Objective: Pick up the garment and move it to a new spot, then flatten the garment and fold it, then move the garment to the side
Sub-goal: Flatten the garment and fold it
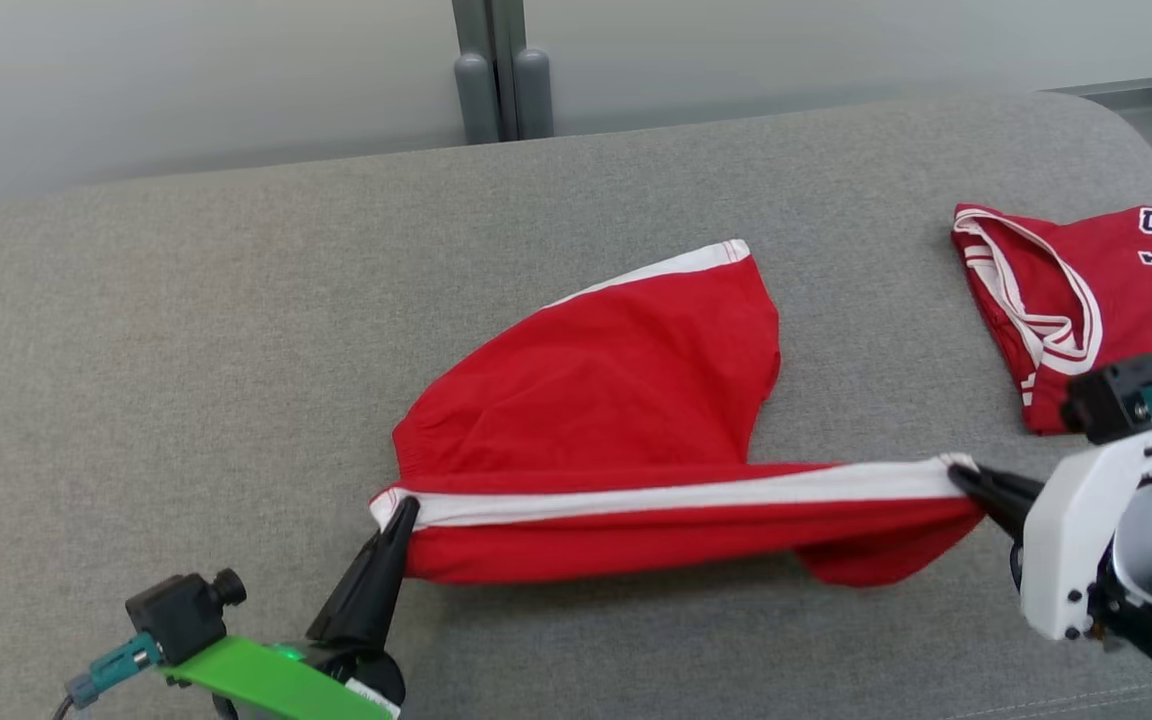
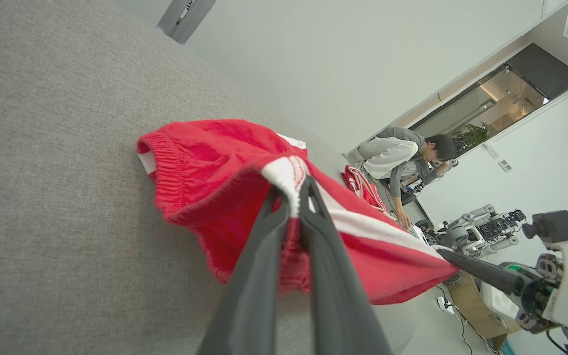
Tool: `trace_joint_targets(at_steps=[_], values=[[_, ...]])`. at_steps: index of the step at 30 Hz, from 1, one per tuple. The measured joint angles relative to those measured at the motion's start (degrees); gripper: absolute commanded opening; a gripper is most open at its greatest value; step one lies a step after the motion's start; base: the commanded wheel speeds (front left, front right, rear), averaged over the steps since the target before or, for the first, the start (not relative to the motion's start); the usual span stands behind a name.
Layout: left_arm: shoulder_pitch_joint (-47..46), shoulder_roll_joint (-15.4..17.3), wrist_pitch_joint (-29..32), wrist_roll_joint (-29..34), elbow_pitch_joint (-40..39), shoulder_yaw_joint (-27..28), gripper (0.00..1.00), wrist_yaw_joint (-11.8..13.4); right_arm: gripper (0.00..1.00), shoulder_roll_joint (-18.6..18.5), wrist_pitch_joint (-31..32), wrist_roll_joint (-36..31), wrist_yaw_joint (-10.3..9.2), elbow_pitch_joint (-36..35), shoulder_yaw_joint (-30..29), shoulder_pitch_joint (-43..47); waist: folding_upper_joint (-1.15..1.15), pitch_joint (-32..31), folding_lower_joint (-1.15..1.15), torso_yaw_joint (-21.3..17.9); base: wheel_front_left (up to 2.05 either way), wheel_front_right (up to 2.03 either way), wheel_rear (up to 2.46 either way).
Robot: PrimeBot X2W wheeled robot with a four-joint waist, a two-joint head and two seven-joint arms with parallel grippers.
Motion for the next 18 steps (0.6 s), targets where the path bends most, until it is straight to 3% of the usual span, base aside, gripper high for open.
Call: trace_joint_targets(at_steps=[9,18], values=[[-9.36,-6.11,-0.45,3.35,9.11,1.22,0.0,0.85,0.0,-3.18,-10.06,-1.72,0.01,13.43,5.7,-17.9,0.0,4.11,0.0,1.61,0.0,0.0,0.0],[-18.47,-11.73,-0.55,6.58,16.74,2.69,0.0,2.03,0.0,-4.54,-14.56,-1.74,0.01,26.85,13.36,-34.22,0.0,10.29,0.0,3.78,0.0,0.0,0.0]])
